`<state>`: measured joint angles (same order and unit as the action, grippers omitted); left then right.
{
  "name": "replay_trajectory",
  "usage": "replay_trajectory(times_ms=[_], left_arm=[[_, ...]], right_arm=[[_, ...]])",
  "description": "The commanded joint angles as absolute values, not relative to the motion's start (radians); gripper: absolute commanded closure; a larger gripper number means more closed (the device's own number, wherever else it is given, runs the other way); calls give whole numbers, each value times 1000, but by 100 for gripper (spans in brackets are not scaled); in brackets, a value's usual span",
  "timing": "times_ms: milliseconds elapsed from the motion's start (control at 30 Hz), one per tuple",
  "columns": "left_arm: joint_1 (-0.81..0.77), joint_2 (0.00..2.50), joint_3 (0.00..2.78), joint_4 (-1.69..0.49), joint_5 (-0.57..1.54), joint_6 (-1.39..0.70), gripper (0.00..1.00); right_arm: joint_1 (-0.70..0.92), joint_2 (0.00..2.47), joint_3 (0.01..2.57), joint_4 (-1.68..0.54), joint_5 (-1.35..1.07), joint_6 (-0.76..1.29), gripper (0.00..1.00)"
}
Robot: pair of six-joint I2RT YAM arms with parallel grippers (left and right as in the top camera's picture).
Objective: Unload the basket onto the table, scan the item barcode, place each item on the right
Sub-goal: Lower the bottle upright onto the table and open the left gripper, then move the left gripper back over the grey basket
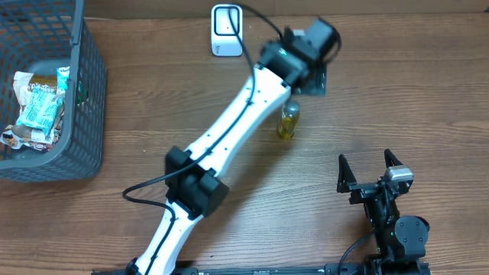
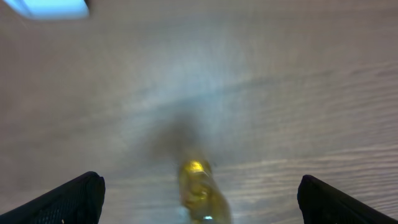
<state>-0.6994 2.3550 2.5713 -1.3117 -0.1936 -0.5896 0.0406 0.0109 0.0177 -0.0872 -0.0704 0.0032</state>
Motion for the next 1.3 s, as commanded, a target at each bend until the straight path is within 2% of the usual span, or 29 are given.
replay_trajectory(times_ms=[0, 233, 400, 667, 1000, 1267], left_arm=[[-631, 2327, 2731, -1349, -242, -418, 0], [-462, 2304, 3003, -1446, -417, -262, 0], [-297, 2263, 3133, -1460, -421, -239, 0], [-6, 2204, 3142, -1483, -392, -241, 0], [328, 2204, 2999, -1518, -213, -239, 0], [478, 2204, 2709, -1474, -143, -175, 0]], right_arm=[[40, 3, 8, -82, -61, -2, 0], [40, 3, 8, -82, -61, -2, 0], [40, 3, 8, -82, -61, -1, 0], [40, 3, 8, -82, -61, -1, 0], [40, 3, 8, -82, -61, -1, 0], [40, 3, 8, -82, -61, -1, 0]])
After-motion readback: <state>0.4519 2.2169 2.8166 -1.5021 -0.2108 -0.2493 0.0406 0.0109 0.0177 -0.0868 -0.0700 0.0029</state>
